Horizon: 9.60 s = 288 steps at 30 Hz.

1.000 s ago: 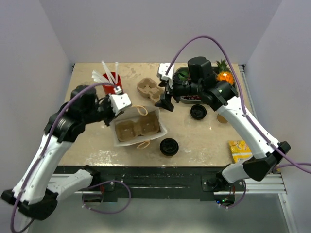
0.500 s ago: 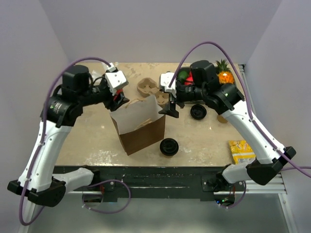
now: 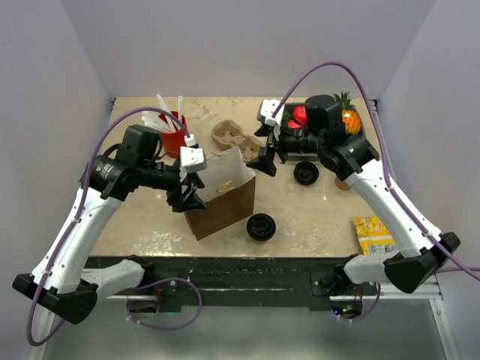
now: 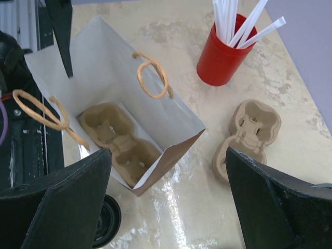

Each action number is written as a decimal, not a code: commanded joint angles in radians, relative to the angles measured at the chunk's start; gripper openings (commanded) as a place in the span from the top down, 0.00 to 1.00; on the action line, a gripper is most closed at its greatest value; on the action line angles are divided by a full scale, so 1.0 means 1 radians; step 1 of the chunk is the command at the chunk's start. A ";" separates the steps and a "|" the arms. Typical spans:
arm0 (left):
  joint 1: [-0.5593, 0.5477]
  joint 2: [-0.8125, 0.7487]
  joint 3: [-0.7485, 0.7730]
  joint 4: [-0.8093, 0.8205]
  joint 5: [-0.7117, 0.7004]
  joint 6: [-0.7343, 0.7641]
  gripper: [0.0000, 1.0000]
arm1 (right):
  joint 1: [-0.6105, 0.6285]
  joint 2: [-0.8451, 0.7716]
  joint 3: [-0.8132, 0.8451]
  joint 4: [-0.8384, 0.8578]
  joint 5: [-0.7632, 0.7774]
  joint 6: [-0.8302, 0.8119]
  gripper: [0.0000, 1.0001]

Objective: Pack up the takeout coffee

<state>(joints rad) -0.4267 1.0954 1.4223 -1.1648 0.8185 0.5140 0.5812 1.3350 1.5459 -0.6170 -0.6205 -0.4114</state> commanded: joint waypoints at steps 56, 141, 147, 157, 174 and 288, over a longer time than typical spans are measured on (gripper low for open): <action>0.051 0.350 0.398 -0.055 -0.209 -0.056 1.00 | 0.283 0.154 0.184 -0.163 -0.016 -0.338 1.00; 0.227 0.136 -0.041 0.336 -0.294 -0.175 0.51 | 0.318 0.130 0.071 -0.044 0.159 -0.106 0.30; 0.227 0.133 -0.027 0.326 -0.283 -0.149 0.42 | 0.318 0.110 0.198 -0.081 0.140 -0.073 0.01; 0.227 0.139 -0.015 0.247 -0.243 -0.147 0.41 | 0.318 0.095 0.362 -0.107 0.119 0.000 0.01; 0.226 0.178 0.141 0.174 -0.165 -0.022 1.00 | 0.192 0.056 0.117 0.138 0.378 0.109 0.01; 0.166 0.029 -0.129 0.364 -0.266 -0.078 1.00 | 0.226 0.178 -0.400 -0.409 0.028 -0.843 0.20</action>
<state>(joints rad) -0.2726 1.1347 1.2781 -0.8310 0.5484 0.4450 0.7967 1.5066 1.1534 -1.0313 -0.6022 -1.2564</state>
